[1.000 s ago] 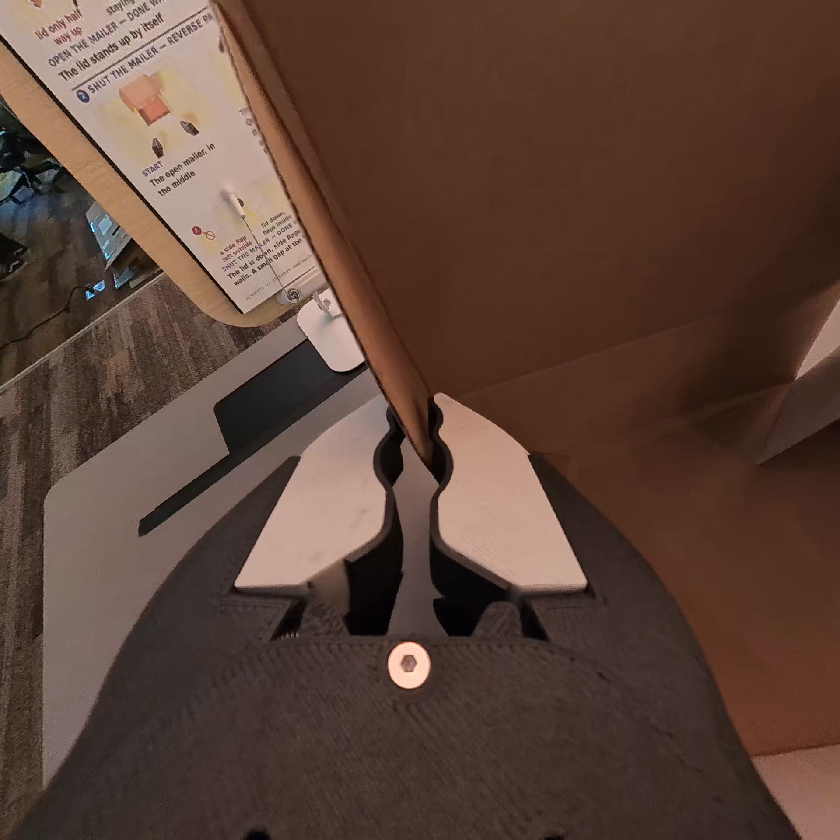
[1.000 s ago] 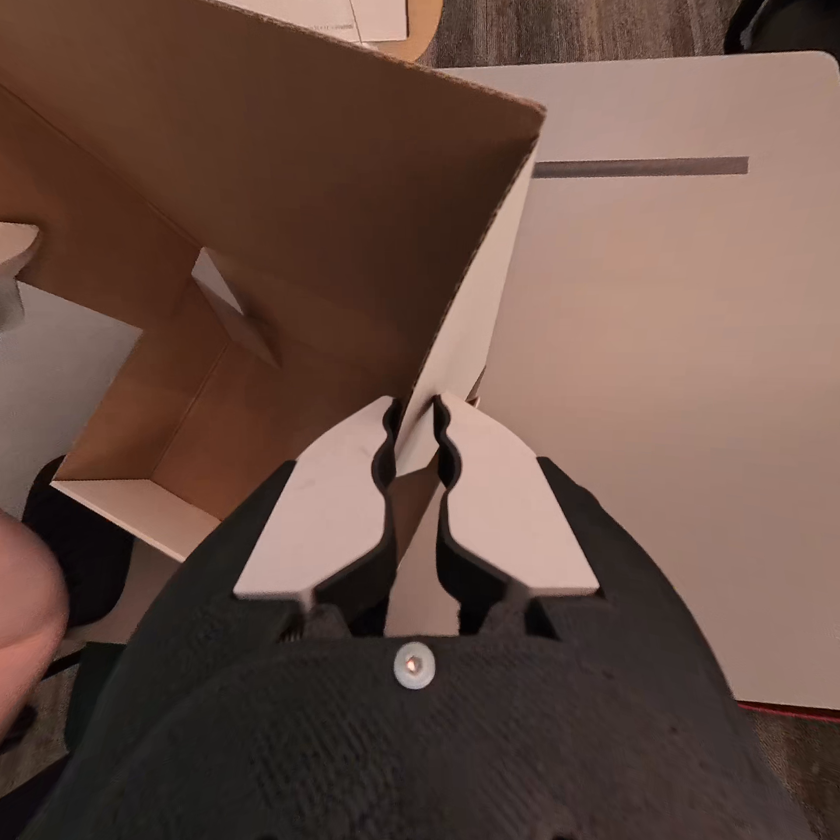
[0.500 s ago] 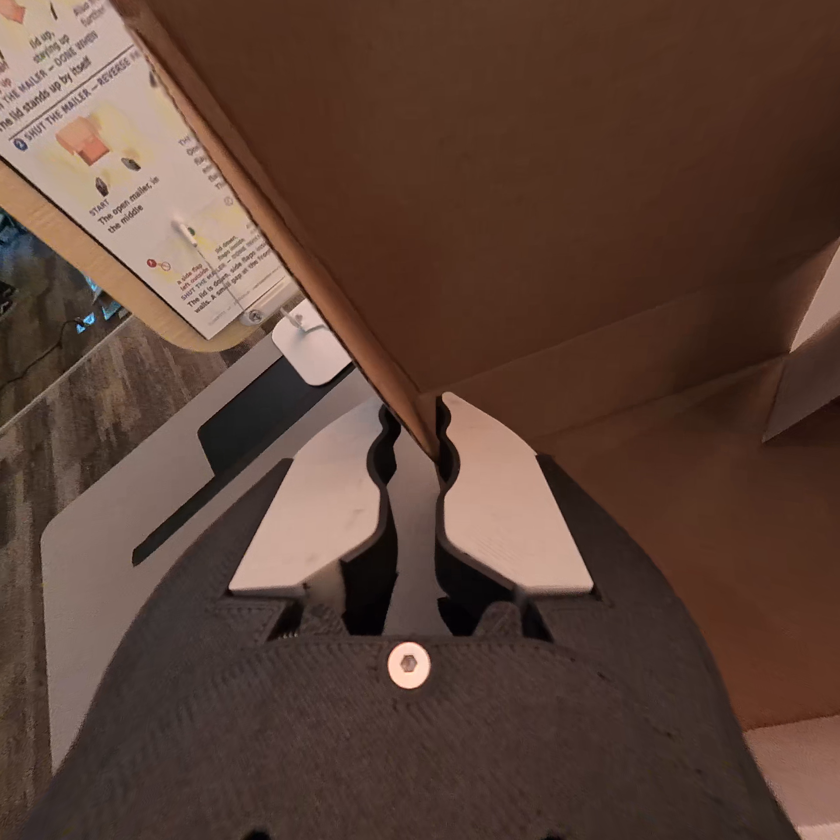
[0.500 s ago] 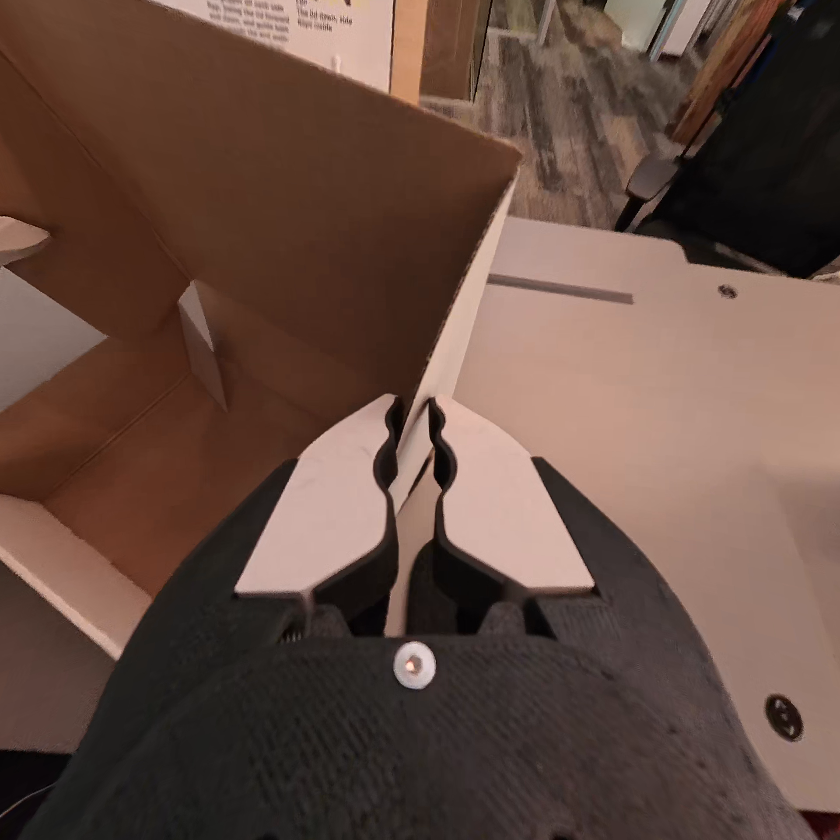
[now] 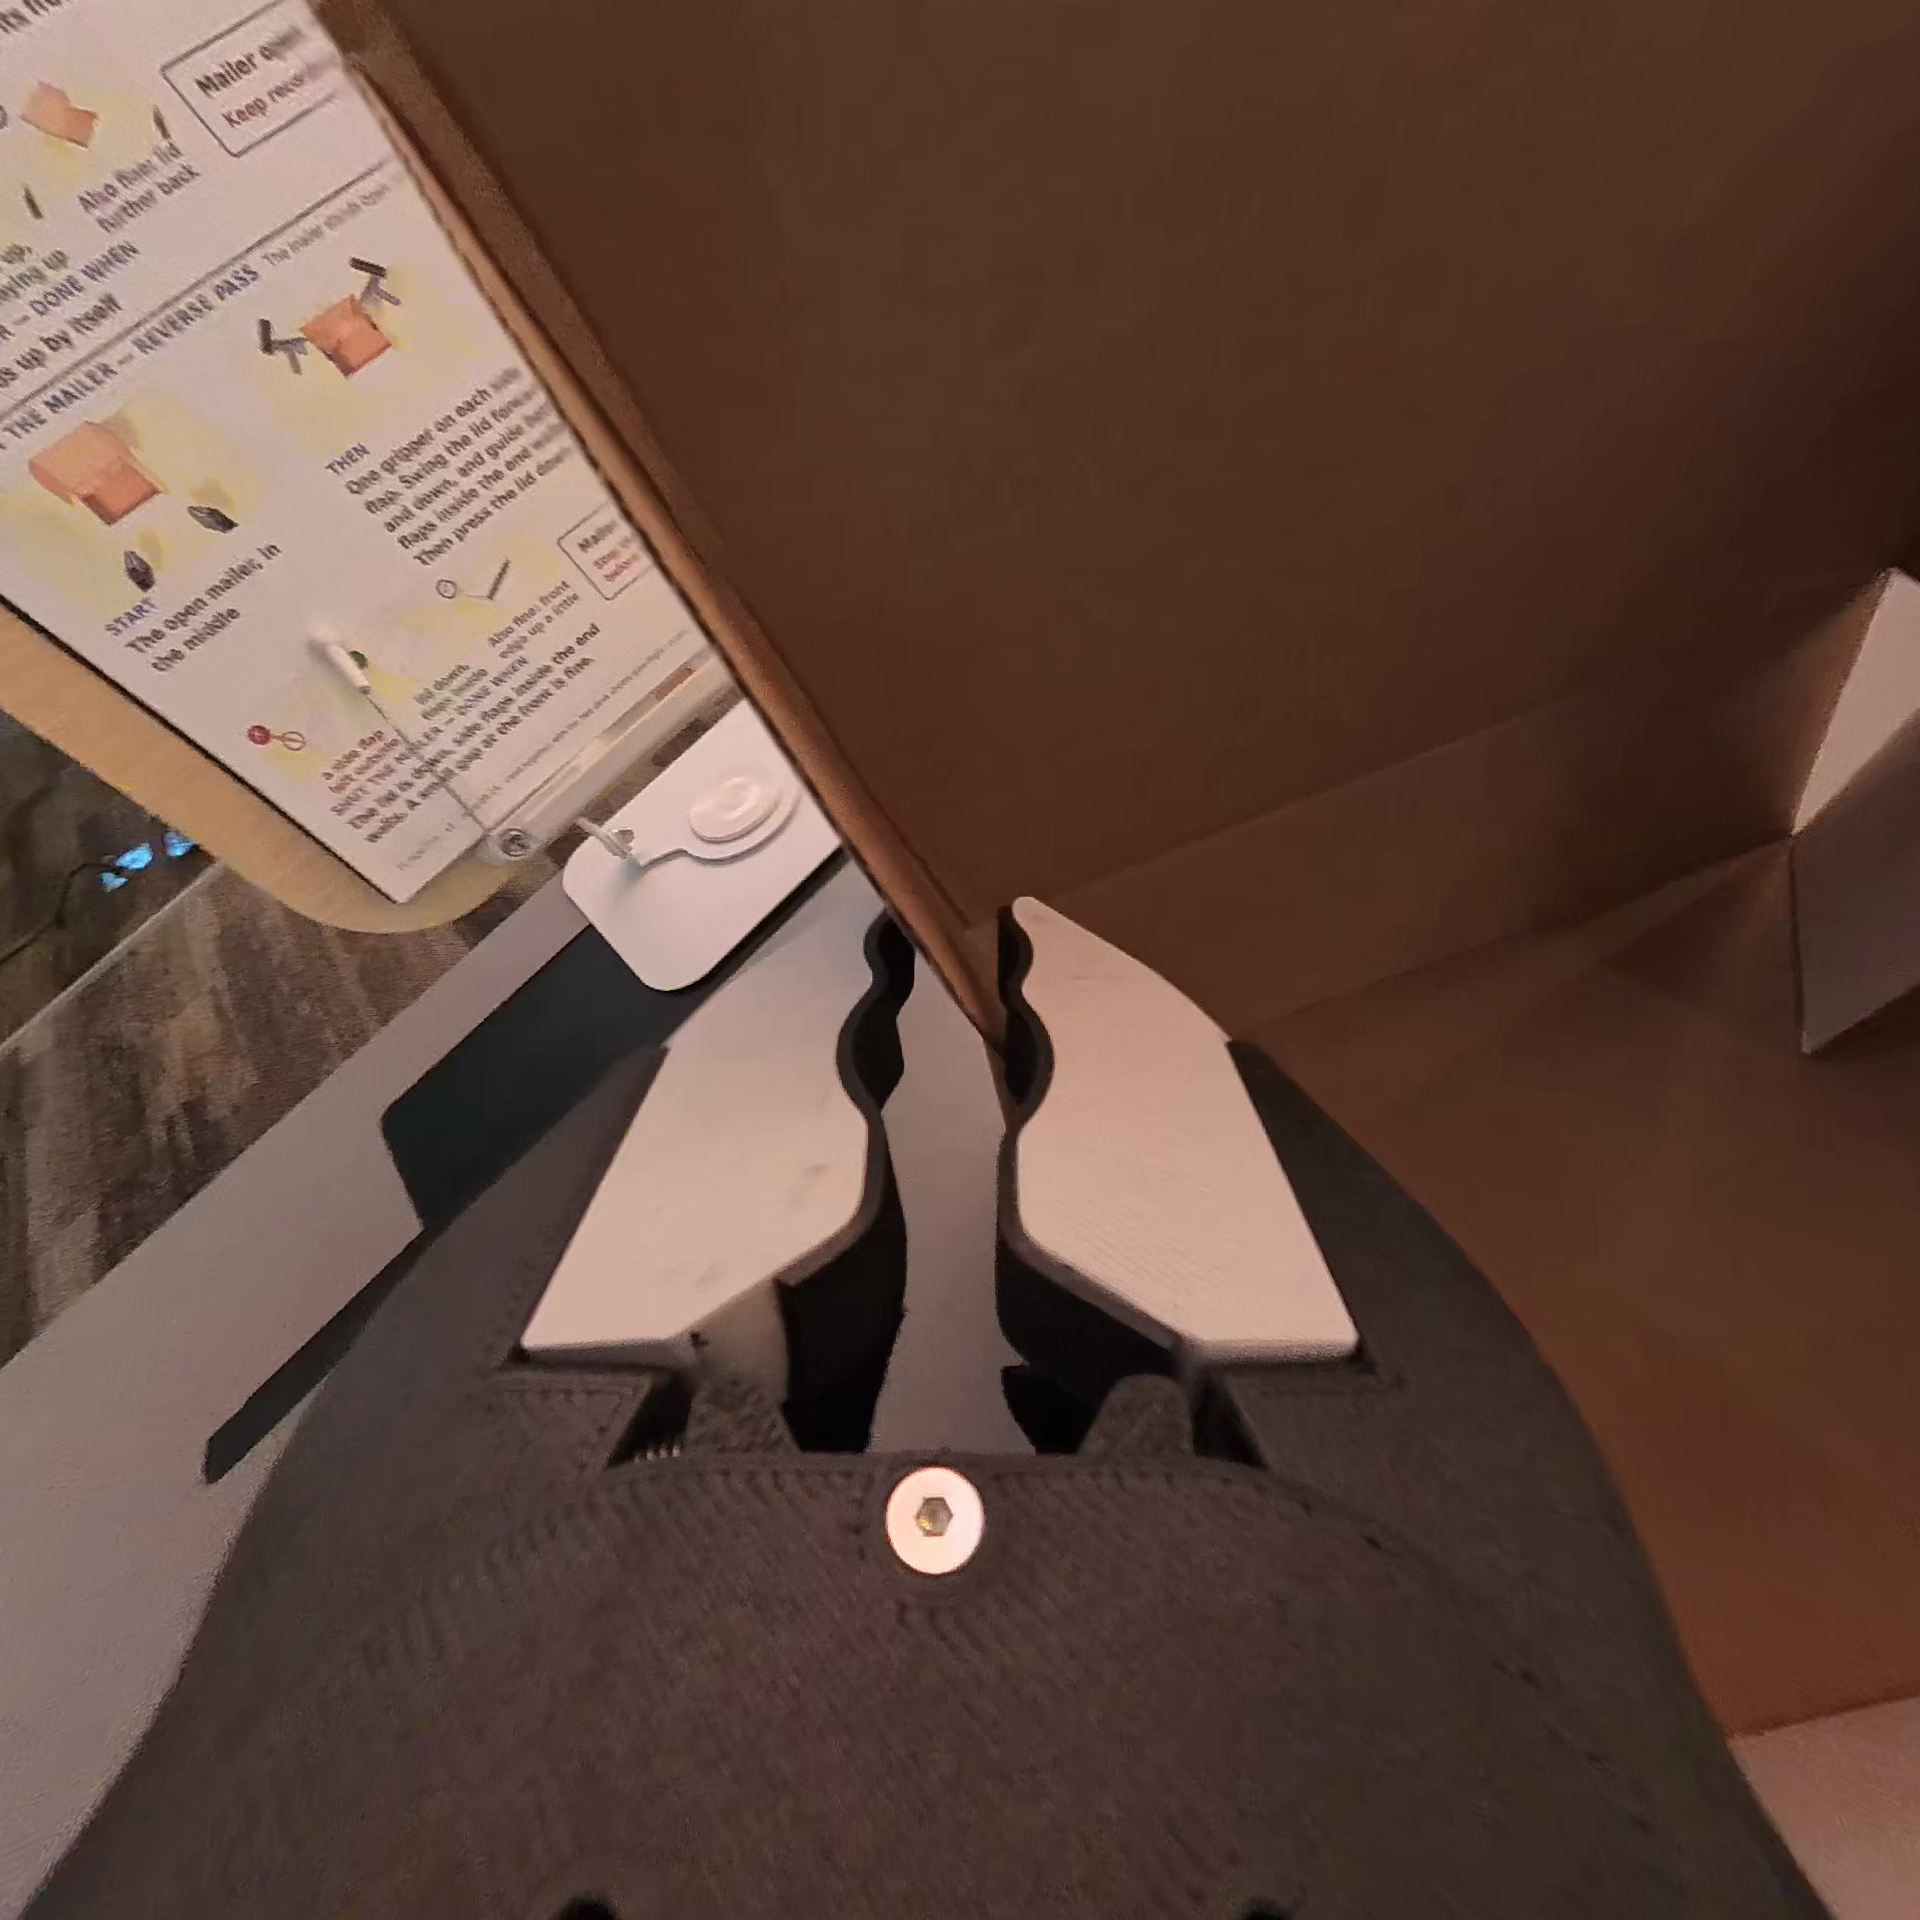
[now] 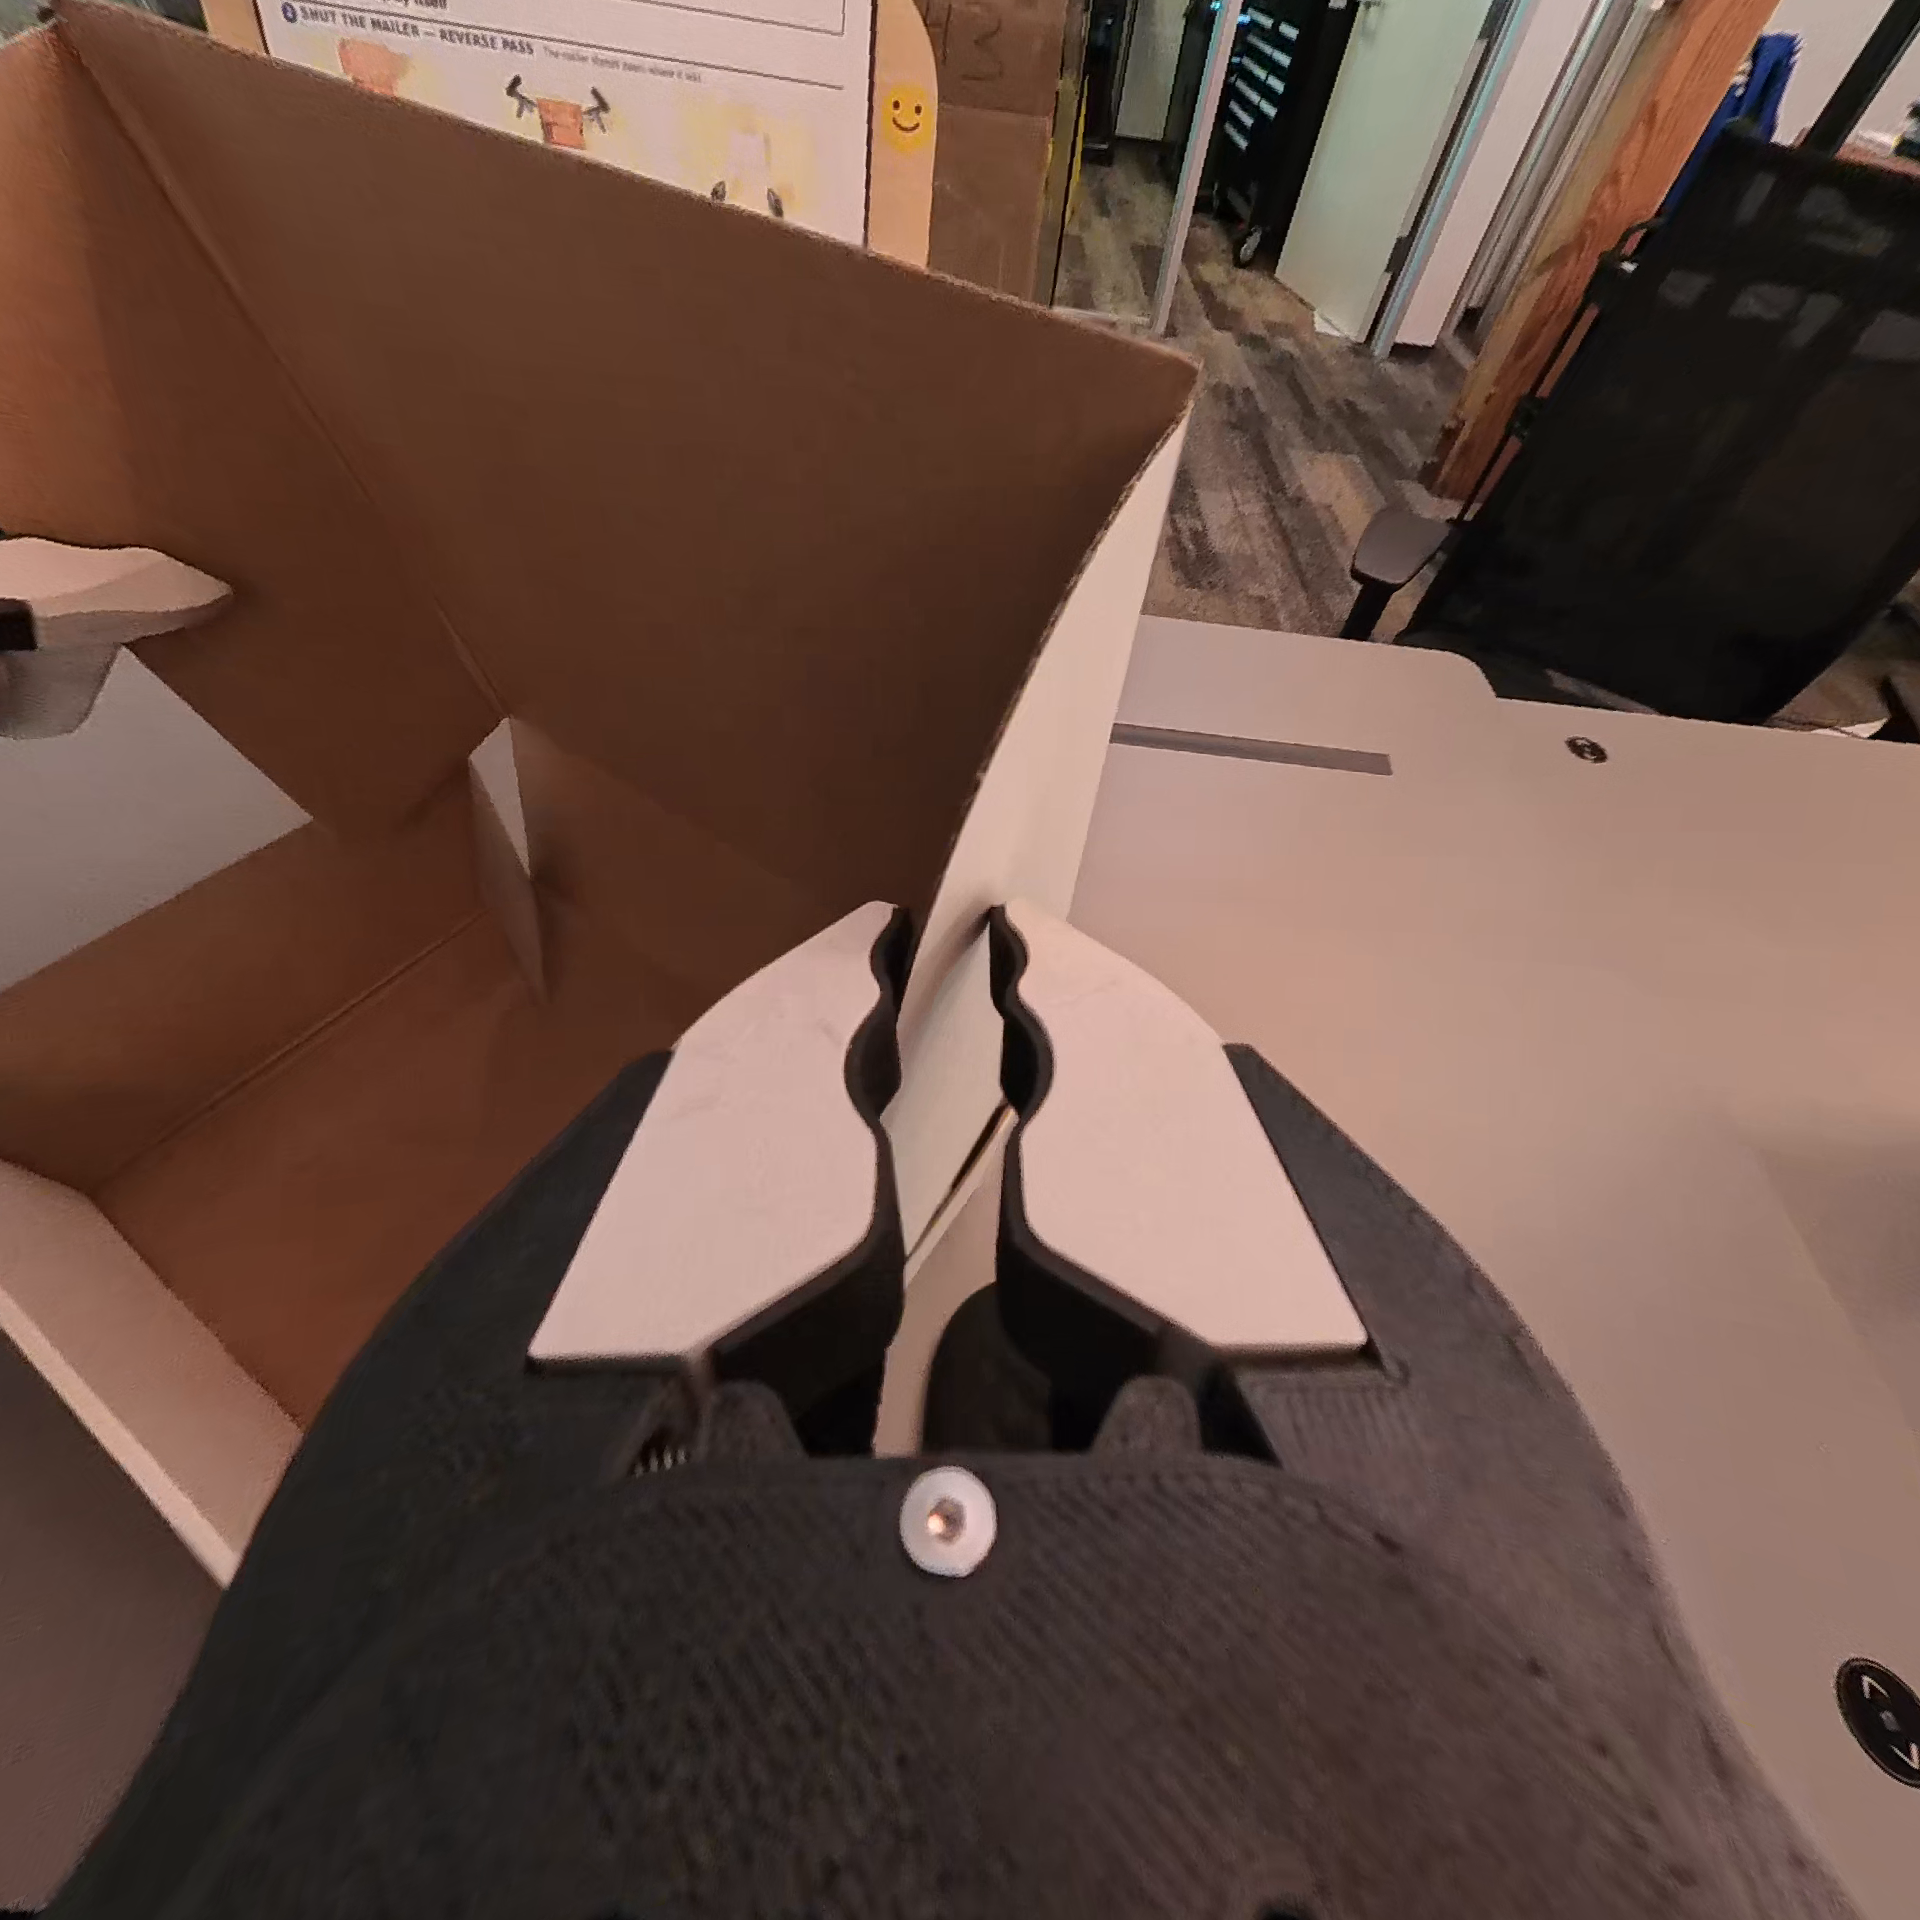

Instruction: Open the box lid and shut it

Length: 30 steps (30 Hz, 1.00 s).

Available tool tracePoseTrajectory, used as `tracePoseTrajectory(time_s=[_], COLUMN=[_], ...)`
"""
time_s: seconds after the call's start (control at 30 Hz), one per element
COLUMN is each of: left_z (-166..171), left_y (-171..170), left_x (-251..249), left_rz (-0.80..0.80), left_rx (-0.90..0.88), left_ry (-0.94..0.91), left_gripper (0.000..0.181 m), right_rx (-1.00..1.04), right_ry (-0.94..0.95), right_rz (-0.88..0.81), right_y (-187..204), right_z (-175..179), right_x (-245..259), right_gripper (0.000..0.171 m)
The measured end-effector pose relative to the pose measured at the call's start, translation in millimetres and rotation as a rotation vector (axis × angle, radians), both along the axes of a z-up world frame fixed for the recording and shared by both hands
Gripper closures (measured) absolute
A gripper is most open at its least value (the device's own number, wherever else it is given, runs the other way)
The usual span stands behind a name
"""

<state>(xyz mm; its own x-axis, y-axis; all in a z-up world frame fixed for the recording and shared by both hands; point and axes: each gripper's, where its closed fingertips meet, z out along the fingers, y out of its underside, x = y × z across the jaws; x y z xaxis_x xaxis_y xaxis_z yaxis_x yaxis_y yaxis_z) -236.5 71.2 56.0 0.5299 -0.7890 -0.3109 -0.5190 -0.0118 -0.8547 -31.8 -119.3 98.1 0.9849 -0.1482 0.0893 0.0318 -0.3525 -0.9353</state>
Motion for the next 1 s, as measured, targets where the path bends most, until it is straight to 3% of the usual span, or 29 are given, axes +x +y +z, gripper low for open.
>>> tracePoseTrajectory(time_s=[0.07,0.17,0.23,0.47,0.53,0.6,0.7,0.8,0.9,1.0], left_z=[0.0,12.3,23.0,9.6,9.2,9.3,8.4,8.2,9.1,9.4], left_y=[-8.1,-16.0,-9.4,21.4,21.9,20.6,20.6,20.6,21.2,20.8], left_x=[3.8,7.7,7.1,3.5,1.4,2.0,0.0,-2.4,-6.3,-7.8], left_rz=[-0.062,-0.123,-0.112,-0.004,0.010,0.012,0.017,0.027,0.034,0.040], left_rx=[-0.078,-0.185,-0.175,0.015,0.042,0.014,0.009,0.007,0.003,-0.006], left_ry=[-0.034,-0.158,-0.245,-0.131,-0.102,-0.125,-0.120,-0.114,-0.113,-0.122], left_gripper=[0.161,0.135,0.133,0.174,0.177,0.178,0.178,0.178,0.178,0.178], right_rx=[0.005,0.014,0.015,0.021,0.031,0.020,0.015,-0.105,-0.192,-0.219], right_ry=[-0.016,-0.034,-0.056,-0.123,-0.088,-0.039,0.007,0.012,-0.115,-0.118], right_rz=[-0.010,-0.016,-0.017,-0.041,-0.040,-0.060,-0.056,-0.092,-0.178,-0.192], right_y=[-2.2,-3.2,-2.5,-5.5,-4.9,-1.6,10.1,19.5,17.1,14.6], right_z=[-0.3,-0.2,0.0,-1.1,-0.9,-0.9,1.4,-16.0,-23.2,-25.4], right_x=[2.1,1.9,-0.3,0.3,2.0,6.1,4.9,5.7,17.2,15.4], right_gripper=[0.158,0.158,0.157,0.155,0.150,0.129,0.126,0.139,0.157,0.159])
